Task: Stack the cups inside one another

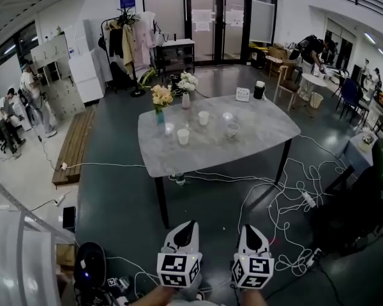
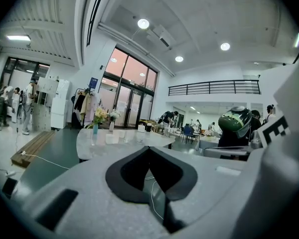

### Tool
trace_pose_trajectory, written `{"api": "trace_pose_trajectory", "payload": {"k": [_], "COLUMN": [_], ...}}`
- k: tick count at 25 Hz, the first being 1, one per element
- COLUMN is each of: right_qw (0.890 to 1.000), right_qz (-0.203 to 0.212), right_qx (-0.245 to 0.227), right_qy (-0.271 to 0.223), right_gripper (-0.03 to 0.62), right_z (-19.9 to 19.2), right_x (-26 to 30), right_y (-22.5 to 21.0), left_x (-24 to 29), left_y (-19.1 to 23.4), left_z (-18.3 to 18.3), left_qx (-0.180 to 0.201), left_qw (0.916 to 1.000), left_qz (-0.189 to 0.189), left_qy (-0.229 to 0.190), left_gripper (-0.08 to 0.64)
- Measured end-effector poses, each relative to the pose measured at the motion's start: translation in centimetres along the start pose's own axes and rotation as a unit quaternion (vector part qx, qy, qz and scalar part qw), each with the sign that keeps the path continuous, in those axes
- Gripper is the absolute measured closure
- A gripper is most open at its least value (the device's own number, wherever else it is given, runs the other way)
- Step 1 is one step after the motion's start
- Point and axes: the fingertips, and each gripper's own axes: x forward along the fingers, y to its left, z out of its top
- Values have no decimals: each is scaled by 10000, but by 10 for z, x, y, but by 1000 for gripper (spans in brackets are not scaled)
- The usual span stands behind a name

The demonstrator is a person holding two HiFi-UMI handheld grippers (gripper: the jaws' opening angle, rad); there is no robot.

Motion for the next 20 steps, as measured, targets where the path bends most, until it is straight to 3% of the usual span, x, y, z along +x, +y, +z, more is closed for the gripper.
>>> {"api": "trace_pose_trajectory", "payload": {"k": [11,20], "right_qw": [9998,9996], "right_qz": [-130,-62], "right_qx": [-132,-290], "right_qy": [-32,-41], "right_gripper": [584,584], "right_z": [29,59], "right_x": [87,168], "right_y": [-27,-22], "left_x": [99,168], "left_y": [29,66], "left_z": [22,45], "left_qx": [-141,-190], "left_qw": [9998,9996], "left_qz": [-114,-178], "left_qy": [-76,-95], "left_gripper": [565,565]}}
